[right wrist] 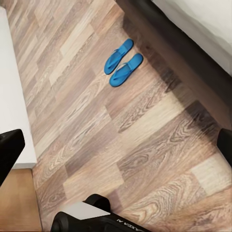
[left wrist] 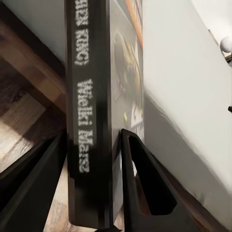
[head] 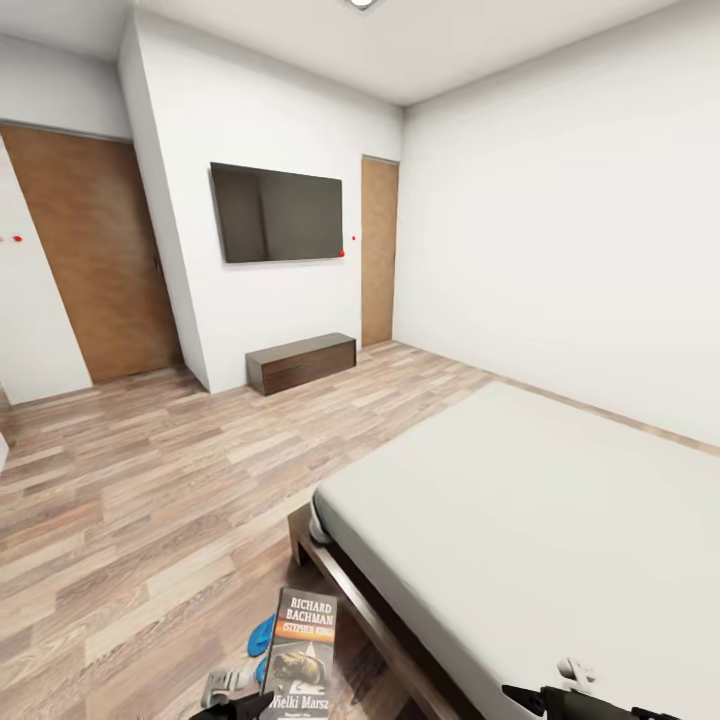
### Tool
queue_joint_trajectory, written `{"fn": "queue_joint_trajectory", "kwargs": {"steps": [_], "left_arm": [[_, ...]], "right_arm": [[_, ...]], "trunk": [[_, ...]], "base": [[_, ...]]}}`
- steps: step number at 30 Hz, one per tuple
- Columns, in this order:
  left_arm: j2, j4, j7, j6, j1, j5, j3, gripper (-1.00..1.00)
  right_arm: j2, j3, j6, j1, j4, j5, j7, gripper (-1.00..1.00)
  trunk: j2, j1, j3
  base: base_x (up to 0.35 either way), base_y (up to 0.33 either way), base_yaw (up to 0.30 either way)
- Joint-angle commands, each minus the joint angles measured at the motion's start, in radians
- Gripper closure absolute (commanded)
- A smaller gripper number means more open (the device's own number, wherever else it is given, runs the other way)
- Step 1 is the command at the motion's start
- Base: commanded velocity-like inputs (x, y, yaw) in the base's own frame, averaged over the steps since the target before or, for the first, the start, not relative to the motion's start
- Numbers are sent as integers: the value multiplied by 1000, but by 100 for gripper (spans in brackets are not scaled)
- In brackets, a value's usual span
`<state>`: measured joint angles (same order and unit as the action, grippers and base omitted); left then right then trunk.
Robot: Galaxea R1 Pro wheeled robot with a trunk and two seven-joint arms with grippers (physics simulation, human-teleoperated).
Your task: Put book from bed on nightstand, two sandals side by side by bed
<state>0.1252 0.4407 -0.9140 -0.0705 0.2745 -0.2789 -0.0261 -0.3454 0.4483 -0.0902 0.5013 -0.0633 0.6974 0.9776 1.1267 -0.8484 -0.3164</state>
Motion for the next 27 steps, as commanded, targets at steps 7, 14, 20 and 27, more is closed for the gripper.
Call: {"fn": "queue_joint_trajectory", "kwargs": {"steps": [7,14,20,27], "left_arm": [[0,0,-2,-8,1,-8,-2,100],[-1,0,-2,-8,1,-9,-2,100],[-1,-1,-4,-8,1,-8,-1,100],[-1,-1,-5,-7,1,-8,-1,100]], "right_arm": [[0,6,-9,0,-1,11,5,-100],[0,6,-10,0,-1,10,4,-100],[-1,6,-10,0,-1,11,3,-100],[0,6,-10,0,-1,10,3,-100]], "trunk": [[1,0,-1],[1,0,-1],[1,0,-1],[1,0,-1]], "base": [[0,0,292],[0,0,292],[0,0,292],[0,0,292]]}}
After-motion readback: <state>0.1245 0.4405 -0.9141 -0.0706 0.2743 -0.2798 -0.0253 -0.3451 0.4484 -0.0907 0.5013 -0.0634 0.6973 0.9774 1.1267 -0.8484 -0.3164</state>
